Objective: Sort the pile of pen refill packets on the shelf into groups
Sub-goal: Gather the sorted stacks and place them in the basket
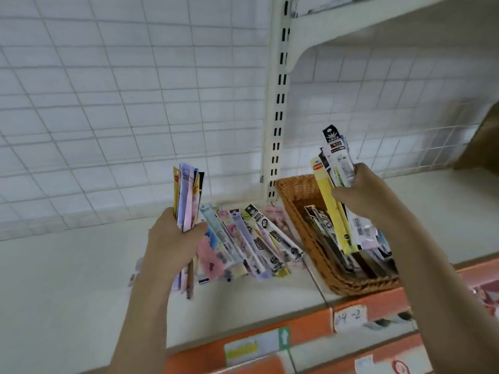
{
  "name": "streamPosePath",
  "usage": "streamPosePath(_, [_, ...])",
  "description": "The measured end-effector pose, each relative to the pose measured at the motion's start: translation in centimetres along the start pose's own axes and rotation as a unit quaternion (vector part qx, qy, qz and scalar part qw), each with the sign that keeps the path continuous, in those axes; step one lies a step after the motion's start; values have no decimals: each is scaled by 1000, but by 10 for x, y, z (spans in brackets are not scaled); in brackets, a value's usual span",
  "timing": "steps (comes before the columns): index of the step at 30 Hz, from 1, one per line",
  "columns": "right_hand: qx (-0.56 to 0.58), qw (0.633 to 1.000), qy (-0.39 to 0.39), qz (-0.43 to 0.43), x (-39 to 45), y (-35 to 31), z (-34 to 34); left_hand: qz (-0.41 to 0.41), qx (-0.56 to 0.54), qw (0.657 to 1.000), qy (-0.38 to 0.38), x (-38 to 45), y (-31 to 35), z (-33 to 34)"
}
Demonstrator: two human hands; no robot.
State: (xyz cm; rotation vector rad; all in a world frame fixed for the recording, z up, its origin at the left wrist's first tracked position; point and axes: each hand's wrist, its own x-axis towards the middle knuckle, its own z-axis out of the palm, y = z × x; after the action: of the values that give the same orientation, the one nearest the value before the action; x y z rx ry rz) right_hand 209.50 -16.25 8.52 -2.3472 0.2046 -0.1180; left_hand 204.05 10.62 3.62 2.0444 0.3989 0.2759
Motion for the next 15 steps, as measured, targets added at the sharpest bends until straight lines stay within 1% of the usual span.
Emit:
streamPosePath(3, [-1, 1000, -13, 8, 0, 29, -16, 20, 13, 1000, -9, -17, 17, 36])
streamPosePath(6, [-5, 999, -51, 3, 0, 51, -17, 52, 29, 998, -7, -38, 30, 69])
streamPosePath(9, [-8, 996, -76, -37, 5, 66, -12, 80, 34, 996, 20, -56, 42, 92])
streamPosePath(12, [-8, 993, -92, -78, 12, 74, -6, 66, 34, 996, 52, -65, 51, 99])
streamPosePath(15, [-23, 989, -121, -86, 18, 83, 4, 57, 11, 996, 63, -72, 61, 94])
